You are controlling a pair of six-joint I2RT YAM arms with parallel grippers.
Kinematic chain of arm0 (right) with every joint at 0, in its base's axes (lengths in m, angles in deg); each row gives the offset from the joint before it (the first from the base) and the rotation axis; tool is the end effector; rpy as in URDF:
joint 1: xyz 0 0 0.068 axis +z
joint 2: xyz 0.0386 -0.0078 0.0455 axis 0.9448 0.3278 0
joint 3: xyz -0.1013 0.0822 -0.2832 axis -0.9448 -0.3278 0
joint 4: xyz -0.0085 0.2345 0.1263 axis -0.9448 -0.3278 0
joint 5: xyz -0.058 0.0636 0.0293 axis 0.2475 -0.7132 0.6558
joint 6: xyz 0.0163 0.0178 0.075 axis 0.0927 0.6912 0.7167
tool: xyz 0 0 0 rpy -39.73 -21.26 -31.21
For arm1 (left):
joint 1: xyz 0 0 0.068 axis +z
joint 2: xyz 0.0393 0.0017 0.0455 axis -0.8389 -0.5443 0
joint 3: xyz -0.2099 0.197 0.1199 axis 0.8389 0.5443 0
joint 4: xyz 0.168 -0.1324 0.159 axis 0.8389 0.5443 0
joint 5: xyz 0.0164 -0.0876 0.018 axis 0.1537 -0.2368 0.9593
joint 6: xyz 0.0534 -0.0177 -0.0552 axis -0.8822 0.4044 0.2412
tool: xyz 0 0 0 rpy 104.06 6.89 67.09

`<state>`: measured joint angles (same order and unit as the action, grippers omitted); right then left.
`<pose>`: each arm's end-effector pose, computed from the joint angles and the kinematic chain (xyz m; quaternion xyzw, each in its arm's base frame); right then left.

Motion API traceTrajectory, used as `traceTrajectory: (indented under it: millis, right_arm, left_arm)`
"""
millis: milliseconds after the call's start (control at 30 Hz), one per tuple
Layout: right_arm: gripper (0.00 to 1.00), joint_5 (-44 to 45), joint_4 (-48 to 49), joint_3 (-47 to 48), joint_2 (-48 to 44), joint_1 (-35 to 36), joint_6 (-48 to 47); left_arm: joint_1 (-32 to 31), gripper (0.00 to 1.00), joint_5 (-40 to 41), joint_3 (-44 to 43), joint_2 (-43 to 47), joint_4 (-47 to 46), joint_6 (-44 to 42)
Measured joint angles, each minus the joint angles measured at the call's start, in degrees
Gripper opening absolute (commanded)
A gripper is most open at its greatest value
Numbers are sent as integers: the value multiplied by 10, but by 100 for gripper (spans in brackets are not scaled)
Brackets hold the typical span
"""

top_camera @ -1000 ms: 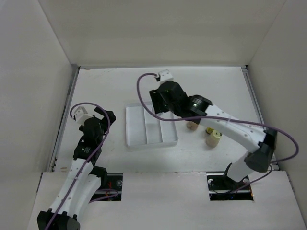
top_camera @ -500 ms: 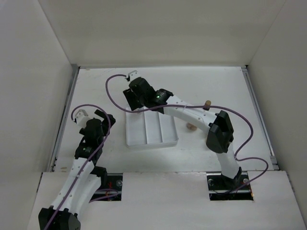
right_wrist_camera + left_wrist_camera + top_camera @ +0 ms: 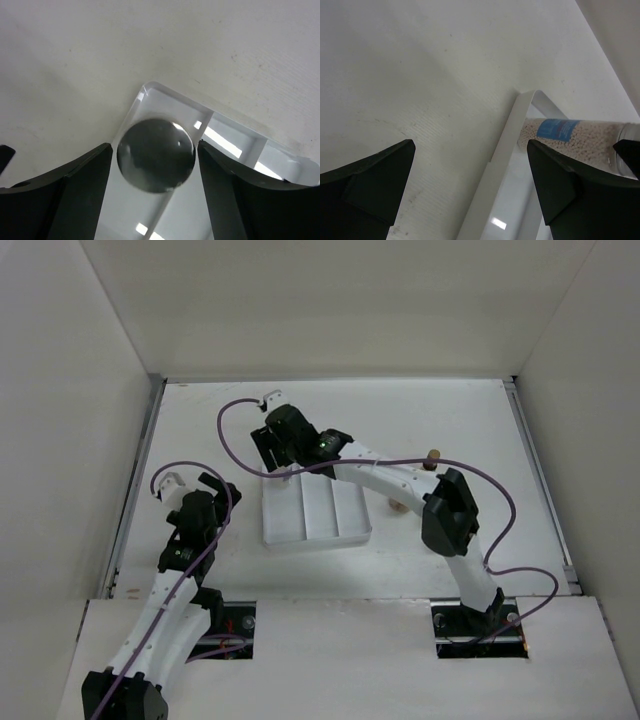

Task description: Organize the condiment bottles

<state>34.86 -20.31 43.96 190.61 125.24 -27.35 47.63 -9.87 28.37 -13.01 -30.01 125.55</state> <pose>0.3361 0.4361 0.3077 -0.2618 0.8444 0.1365 0.4470 0.1548 -0.0005 0.2149 -0.3910 0.7509 -0.1192 0.5187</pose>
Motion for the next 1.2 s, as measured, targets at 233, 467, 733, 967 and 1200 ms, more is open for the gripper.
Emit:
traceTrajectory:
  millis: [233, 467, 733, 967, 1200]
  right_arm:
    - [83, 0, 42, -23, -23, 1, 2]
    - [47, 20, 61, -195, -206, -6, 6]
    - [73, 125, 60, -454, -469, -107, 53]
    - [85, 148, 22, -588, -485, -148, 92]
    - [81, 143, 32, -593, -455, -178, 111]
  left_arm:
    - [0, 100, 3, 0, 0, -2, -6]
    - [-4, 100, 3, 0, 1, -2, -6]
    - [-49, 100, -10, -3, 55, -24, -25]
    - [-109, 100, -15, -3, 69, -71, -49]
    - [-101, 100, -21, -3, 36, -82, -52]
